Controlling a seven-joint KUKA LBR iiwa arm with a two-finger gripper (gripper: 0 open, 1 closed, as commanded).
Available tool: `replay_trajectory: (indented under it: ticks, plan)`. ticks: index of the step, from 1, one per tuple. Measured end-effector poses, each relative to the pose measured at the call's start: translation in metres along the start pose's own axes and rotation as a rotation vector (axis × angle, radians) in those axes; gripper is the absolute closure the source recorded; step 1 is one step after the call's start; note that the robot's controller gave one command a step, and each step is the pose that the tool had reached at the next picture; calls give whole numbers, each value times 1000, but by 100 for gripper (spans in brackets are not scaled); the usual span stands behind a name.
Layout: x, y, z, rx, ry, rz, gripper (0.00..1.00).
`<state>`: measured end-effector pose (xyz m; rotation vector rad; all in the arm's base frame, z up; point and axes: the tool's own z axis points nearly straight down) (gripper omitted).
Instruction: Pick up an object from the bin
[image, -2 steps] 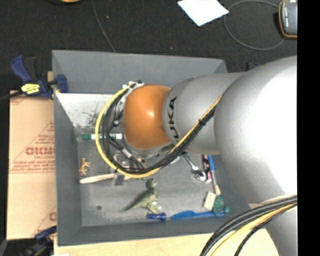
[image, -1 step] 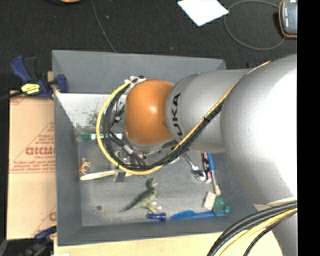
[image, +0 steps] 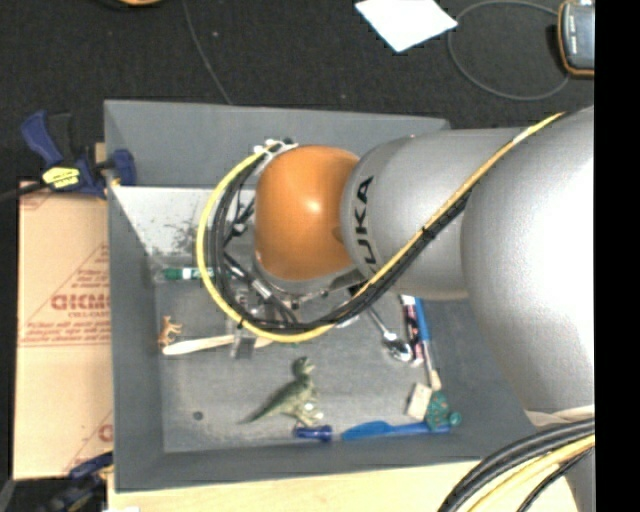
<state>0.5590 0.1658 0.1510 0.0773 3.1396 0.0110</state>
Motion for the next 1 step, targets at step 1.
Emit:
replay_trajectory:
  ticks: [1]
  plan:
    - [-1,0,-27,-1,-4,0,100]
